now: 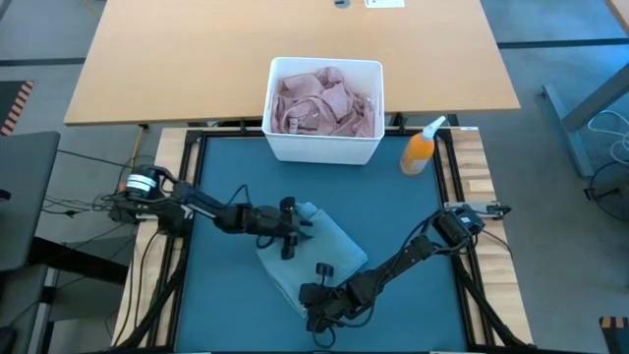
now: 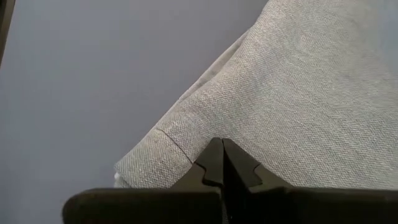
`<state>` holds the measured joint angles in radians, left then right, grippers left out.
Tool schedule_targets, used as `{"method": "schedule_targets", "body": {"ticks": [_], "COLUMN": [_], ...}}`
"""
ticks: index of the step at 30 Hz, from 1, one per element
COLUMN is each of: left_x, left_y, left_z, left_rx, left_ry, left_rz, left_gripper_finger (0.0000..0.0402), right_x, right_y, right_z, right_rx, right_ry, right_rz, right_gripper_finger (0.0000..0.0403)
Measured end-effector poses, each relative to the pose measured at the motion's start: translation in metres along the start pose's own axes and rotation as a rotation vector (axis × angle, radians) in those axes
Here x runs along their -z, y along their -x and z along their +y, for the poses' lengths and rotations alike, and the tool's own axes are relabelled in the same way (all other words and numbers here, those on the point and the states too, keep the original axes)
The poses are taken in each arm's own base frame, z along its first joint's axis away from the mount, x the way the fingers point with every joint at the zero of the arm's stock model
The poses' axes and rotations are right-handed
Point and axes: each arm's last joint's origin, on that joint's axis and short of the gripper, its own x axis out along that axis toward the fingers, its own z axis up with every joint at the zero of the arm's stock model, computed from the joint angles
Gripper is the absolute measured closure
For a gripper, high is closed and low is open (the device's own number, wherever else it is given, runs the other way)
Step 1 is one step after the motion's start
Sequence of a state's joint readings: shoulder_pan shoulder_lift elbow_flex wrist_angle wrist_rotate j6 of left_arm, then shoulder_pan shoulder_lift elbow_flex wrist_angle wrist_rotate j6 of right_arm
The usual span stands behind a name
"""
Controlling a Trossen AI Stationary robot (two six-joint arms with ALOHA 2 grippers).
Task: Fold Laundry from Bin
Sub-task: Fold the blue pants
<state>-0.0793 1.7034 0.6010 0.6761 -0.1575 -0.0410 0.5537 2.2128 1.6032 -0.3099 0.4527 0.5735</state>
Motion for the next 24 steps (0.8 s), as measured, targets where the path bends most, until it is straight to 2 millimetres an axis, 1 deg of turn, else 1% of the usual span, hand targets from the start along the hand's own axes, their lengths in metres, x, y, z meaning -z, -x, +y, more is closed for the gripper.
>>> {"method": "schedule_targets", "body": {"ticks": [2, 4, 5, 7, 9, 10, 12, 14, 18, 21, 24], "left_x": [0.006, 0.012, 0.013, 0.014, 0.013, 0.012, 0.011, 0.01, 0.009, 0.009, 0.01], "left_y": [-0.005, -0.008, -0.009, -0.01, -0.01, -0.009, -0.01, -0.01, -0.01, -0.01, -0.01], "left_z": [0.004, 0.006, 0.006, 0.006, 0.005, 0.005, 0.004, 0.004, 0.004, 0.004, 0.004], "left_rx": [-0.014, -0.011, -0.009, -0.008, 0.0, 0.003, 0.019, 0.023, 0.027, 0.028, 0.028], "left_ry": [0.006, 0.007, 0.008, 0.008, 0.009, 0.01, 0.013, 0.016, 0.019, 0.033, 0.039], "left_rz": [0.022, 0.043, 0.046, 0.046, 0.032, 0.026, 0.011, 0.0, -0.011, -0.007, 0.001], "left_gripper_finger": [0.0229, 0.0229, 0.0229, 0.0229, 0.0229, 0.0229, 0.0229, 0.0229, 0.0229, 0.0229, 0.0229], "right_x": [-0.002, -0.005, -0.009, -0.017, -0.024, -0.022, -0.011, 0.008, 0.05, 0.074, 0.096], "right_y": [0.002, 0.014, 0.024, 0.058, 0.092, 0.105, 0.122, 0.125, 0.114, 0.104, 0.098], "right_z": [-0.001, -0.001, -0.002, -0.004, -0.011, -0.016, -0.03, -0.045, -0.073, -0.079, -0.08], "right_rx": [-0.003, 0.019, 0.045, 0.126, 0.219, 0.265, 0.333, 0.371, 0.368, 0.277, 0.221], "right_ry": [-0.009, 0.004, 0.003, 0.016, 0.006, -0.008, -0.039, -0.088, -0.213, -0.292, -0.304], "right_rz": [0.001, -0.003, -0.012, -0.052, -0.113, -0.128, -0.121, -0.095, -0.095, -0.159, -0.188], "right_gripper_finger": [0.0385, 0.0386, 0.0386, 0.0386, 0.0386, 0.0386, 0.0386, 0.0387, 0.0387, 0.0387, 0.0387]}}
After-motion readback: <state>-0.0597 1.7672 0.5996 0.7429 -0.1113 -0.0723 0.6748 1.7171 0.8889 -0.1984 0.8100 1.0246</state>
